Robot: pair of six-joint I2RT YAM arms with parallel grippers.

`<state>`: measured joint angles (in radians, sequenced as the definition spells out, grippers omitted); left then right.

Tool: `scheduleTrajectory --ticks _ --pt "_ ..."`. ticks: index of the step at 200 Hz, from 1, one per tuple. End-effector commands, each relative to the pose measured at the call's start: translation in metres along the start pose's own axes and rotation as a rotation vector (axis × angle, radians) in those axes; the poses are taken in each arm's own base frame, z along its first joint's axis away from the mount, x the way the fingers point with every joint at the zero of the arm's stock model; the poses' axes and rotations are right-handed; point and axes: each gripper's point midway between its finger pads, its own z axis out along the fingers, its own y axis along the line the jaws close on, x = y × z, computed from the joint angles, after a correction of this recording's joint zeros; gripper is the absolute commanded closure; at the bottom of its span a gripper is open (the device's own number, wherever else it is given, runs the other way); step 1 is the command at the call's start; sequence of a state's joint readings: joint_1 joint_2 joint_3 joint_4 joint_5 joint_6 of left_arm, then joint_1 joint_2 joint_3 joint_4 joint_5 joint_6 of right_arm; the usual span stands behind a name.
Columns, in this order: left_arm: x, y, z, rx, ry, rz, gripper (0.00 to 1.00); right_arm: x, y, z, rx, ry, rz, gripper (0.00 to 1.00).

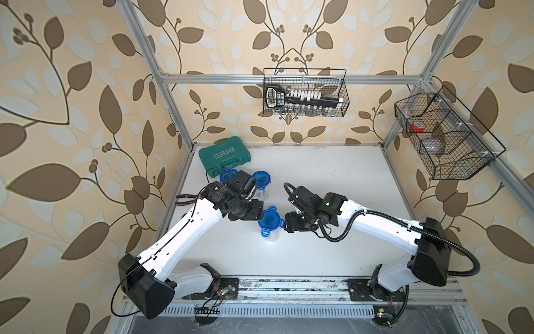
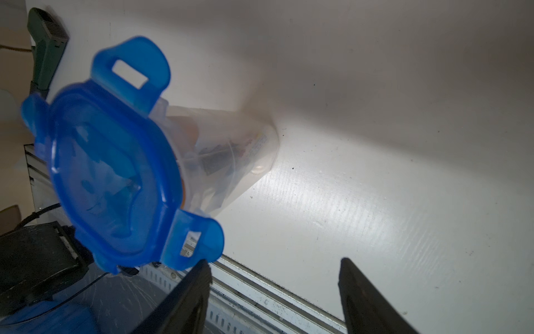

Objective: Pack away toiletry kits
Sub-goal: Close the fastener on the container.

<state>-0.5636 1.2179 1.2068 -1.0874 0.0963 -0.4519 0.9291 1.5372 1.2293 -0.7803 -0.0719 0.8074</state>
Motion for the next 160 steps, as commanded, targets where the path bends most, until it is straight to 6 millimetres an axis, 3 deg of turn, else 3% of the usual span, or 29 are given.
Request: scheduleTrajectory --ticks 1,55,90,160 --pt "-0.004 -0.006 -0.005 0.009 -0.015 0.005 0.24 -0.007 0.007 -0.012 -0.018 -0.03 -0.004 0.3" --pt "-0.003 -0.008 0.011 0.028 0.001 0.007 0.29 -0.016 0.013 -0.037 -0.041 -0.081 0.012 0.33" --pt "-0.01 -0.011 0.022 0.019 0.01 0.024 0.39 -0.01 0.02 -0.029 -0.07 -0.04 0.001 0.44" --pt "-0.002 -0.016 0.035 0.055 0.041 -0.008 0.47 0.003 0.013 -0.012 -0.055 0.018 -0.002 0.46"
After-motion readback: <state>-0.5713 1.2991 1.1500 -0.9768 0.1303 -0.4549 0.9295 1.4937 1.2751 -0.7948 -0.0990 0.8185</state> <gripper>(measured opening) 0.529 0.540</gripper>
